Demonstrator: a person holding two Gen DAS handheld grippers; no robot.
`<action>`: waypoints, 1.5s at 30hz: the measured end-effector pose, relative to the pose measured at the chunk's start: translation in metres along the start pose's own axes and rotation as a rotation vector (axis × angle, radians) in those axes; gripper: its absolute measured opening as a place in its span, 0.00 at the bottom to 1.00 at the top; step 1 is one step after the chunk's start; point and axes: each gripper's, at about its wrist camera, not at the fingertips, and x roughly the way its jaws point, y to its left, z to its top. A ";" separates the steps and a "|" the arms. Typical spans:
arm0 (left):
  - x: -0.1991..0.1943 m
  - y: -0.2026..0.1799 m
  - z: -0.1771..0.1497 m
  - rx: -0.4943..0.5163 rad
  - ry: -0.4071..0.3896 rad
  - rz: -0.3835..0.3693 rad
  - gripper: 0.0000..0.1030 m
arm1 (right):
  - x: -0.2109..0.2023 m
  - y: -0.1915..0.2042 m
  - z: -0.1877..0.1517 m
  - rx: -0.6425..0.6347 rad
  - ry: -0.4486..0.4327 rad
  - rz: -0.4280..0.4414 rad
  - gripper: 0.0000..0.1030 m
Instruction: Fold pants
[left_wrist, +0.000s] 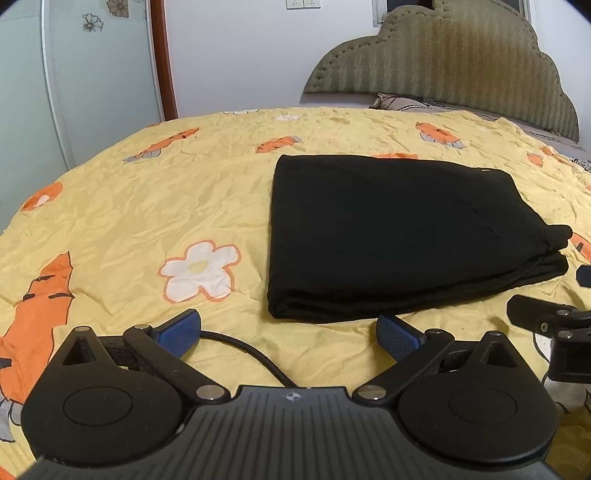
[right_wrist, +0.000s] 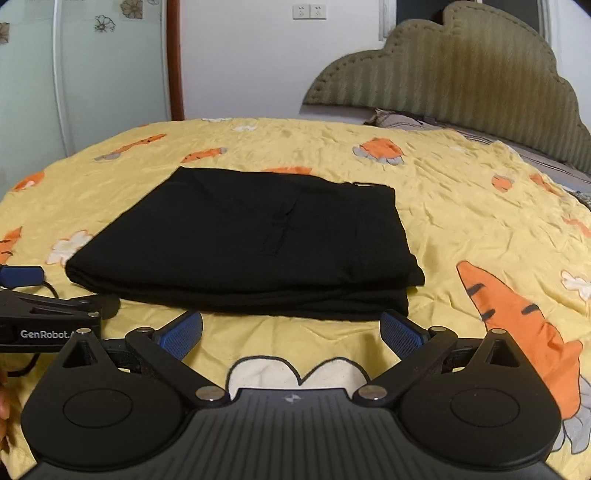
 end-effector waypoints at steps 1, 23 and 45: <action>0.000 0.000 0.000 0.002 -0.002 0.000 0.99 | 0.002 -0.002 -0.001 0.016 0.009 0.013 1.00; 0.003 0.002 -0.005 -0.014 -0.003 -0.005 1.00 | 0.003 -0.005 -0.012 0.024 0.000 -0.001 1.00; 0.004 0.006 0.005 -0.048 0.095 -0.017 0.99 | 0.001 -0.005 -0.007 0.042 0.012 0.022 1.00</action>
